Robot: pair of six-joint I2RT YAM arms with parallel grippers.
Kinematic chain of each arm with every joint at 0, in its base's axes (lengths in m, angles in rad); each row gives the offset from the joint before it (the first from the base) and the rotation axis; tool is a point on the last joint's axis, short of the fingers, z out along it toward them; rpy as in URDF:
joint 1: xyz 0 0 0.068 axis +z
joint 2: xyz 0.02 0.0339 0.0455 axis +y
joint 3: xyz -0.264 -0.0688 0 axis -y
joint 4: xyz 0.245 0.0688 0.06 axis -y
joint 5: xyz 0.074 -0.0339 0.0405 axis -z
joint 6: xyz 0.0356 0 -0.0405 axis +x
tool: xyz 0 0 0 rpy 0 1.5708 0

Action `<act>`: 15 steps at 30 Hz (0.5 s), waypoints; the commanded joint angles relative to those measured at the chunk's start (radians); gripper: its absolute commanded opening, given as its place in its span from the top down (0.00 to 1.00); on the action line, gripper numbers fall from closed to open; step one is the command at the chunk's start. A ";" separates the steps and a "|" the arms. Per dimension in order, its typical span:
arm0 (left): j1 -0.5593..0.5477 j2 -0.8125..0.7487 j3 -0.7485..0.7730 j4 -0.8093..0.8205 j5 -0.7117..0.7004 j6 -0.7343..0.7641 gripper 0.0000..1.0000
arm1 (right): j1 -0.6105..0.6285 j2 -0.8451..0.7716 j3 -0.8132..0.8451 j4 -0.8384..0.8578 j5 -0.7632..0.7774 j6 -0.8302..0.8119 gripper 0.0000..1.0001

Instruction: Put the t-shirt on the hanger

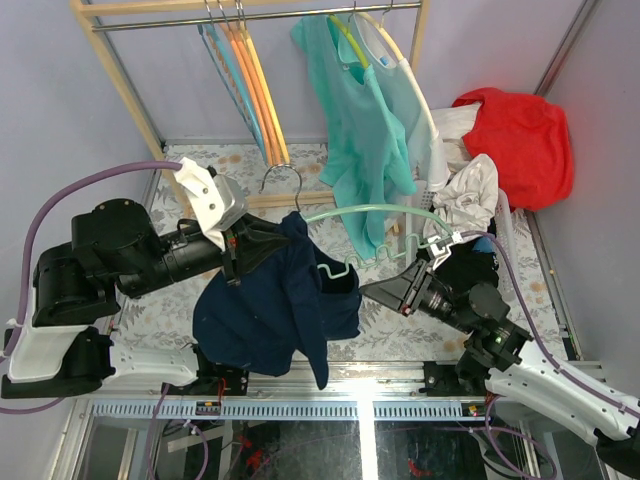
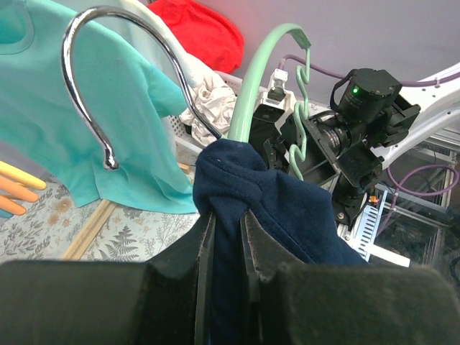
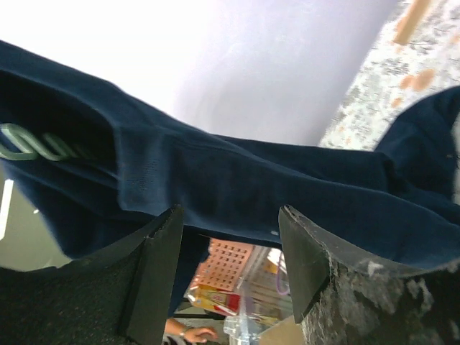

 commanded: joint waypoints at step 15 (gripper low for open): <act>0.004 -0.020 -0.060 0.169 -0.025 0.010 1.00 | 0.001 0.004 0.072 0.097 -0.038 0.043 0.36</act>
